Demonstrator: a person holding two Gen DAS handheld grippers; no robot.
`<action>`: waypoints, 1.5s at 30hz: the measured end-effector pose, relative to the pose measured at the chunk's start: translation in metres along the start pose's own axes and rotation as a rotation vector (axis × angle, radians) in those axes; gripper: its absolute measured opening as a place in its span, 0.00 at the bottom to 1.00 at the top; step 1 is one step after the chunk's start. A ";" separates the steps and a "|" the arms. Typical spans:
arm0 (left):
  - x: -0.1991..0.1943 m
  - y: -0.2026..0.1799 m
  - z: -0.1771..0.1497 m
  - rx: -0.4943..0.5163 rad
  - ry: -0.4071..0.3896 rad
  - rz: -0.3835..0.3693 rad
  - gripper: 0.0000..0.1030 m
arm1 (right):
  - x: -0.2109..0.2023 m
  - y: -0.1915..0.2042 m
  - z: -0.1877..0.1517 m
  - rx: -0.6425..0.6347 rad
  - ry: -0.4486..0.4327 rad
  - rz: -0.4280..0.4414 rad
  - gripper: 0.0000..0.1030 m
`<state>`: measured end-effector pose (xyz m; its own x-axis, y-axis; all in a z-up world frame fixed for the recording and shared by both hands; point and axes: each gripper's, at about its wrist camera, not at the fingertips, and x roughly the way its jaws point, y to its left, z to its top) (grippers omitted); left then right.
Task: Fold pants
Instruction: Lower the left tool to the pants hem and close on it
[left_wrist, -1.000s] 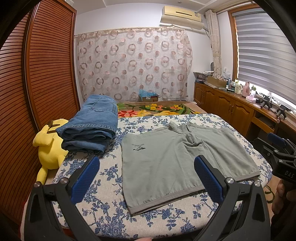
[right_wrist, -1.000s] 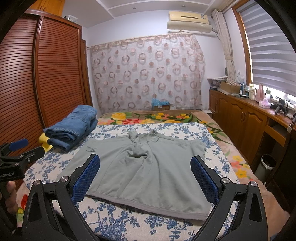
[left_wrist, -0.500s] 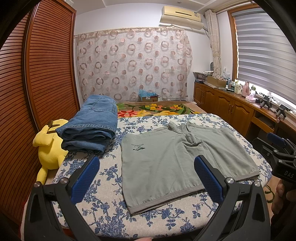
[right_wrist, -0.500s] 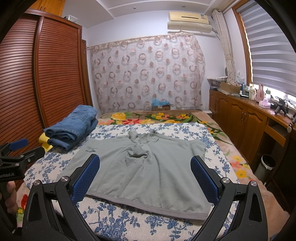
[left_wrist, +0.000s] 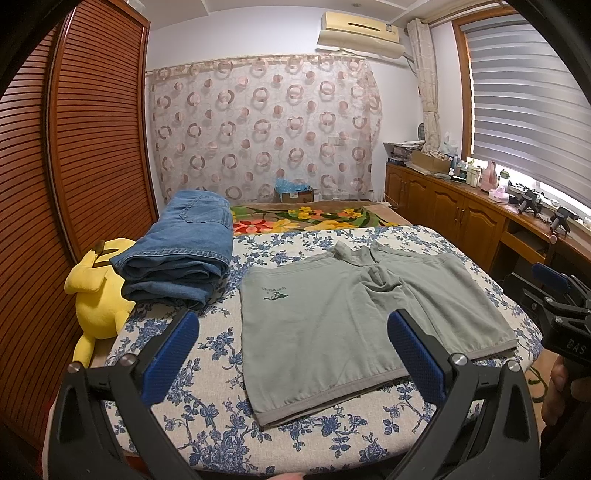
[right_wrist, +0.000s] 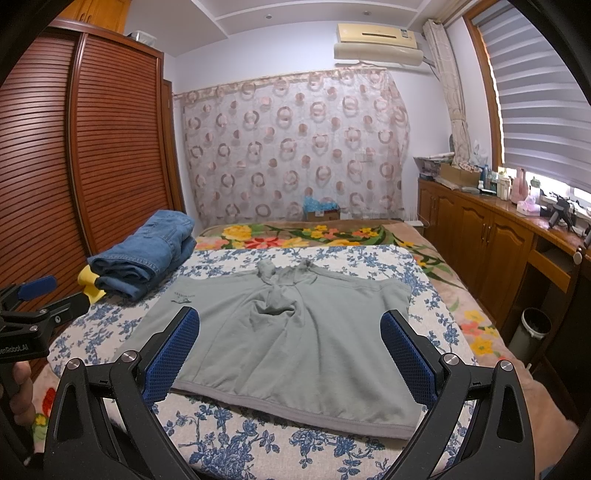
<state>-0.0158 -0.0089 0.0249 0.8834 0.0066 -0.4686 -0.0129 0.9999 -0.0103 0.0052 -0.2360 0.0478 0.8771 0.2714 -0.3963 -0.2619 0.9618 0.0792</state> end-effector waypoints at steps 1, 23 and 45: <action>-0.002 -0.005 0.004 0.000 0.004 -0.001 1.00 | 0.000 0.000 0.000 0.000 0.001 0.000 0.98; 0.059 0.006 -0.032 0.009 0.205 -0.041 1.00 | 0.026 -0.027 -0.021 0.004 0.103 0.009 0.97; 0.072 0.056 -0.070 -0.056 0.291 -0.104 0.78 | 0.043 -0.027 -0.039 -0.005 0.176 0.034 0.97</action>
<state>0.0140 0.0469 -0.0716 0.7104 -0.1082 -0.6955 0.0376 0.9925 -0.1160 0.0349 -0.2519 -0.0069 0.7840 0.2935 -0.5471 -0.2929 0.9518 0.0909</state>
